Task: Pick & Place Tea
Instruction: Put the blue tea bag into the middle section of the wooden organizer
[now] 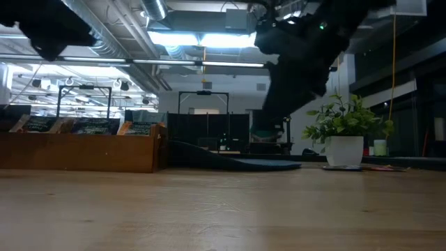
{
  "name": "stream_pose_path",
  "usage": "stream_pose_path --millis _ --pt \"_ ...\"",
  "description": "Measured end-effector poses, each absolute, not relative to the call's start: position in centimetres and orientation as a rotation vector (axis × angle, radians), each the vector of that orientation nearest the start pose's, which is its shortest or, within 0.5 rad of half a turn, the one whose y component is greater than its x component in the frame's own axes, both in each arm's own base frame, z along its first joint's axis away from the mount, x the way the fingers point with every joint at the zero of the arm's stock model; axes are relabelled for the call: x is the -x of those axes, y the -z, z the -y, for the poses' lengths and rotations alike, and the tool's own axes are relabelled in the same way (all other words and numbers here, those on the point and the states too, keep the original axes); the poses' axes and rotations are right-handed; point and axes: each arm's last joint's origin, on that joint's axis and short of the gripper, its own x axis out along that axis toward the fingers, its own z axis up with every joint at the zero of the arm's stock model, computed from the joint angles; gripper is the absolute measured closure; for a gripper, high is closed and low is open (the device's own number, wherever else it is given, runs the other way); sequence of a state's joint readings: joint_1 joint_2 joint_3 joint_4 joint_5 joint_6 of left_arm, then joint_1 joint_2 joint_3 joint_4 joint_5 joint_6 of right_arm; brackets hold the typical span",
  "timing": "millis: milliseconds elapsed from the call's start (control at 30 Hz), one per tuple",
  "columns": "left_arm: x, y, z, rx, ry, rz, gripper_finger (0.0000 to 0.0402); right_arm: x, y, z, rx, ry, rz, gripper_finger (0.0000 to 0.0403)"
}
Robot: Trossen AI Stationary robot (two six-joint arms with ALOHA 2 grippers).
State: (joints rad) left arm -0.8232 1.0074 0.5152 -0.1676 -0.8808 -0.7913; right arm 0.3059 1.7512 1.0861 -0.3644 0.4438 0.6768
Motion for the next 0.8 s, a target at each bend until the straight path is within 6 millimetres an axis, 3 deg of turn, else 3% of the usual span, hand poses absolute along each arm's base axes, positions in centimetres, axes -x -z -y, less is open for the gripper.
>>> stream_pose_path --millis 167,333,567,800 --pt "-17.6 -20.1 12.8 0.256 -0.206 -0.376 0.0315 -32.8 -19.9 -8.4 -0.129 0.532 -1.022 0.0272" --pt "-20.5 -18.7 12.8 0.246 -0.175 -0.362 0.0316 -31.2 -19.9 -7.2 -0.098 0.662 -1.167 0.0284" --pt "-23.5 -17.0 12.3 0.245 -0.118 -0.354 0.0316 -29.8 -18.5 -5.6 -0.11 0.779 -1.254 0.0299" --pt "-25.7 -16.4 12.3 0.244 -0.097 -0.391 0.0316 -28.1 -15.6 -2.2 -0.157 0.903 -1.337 0.0316"
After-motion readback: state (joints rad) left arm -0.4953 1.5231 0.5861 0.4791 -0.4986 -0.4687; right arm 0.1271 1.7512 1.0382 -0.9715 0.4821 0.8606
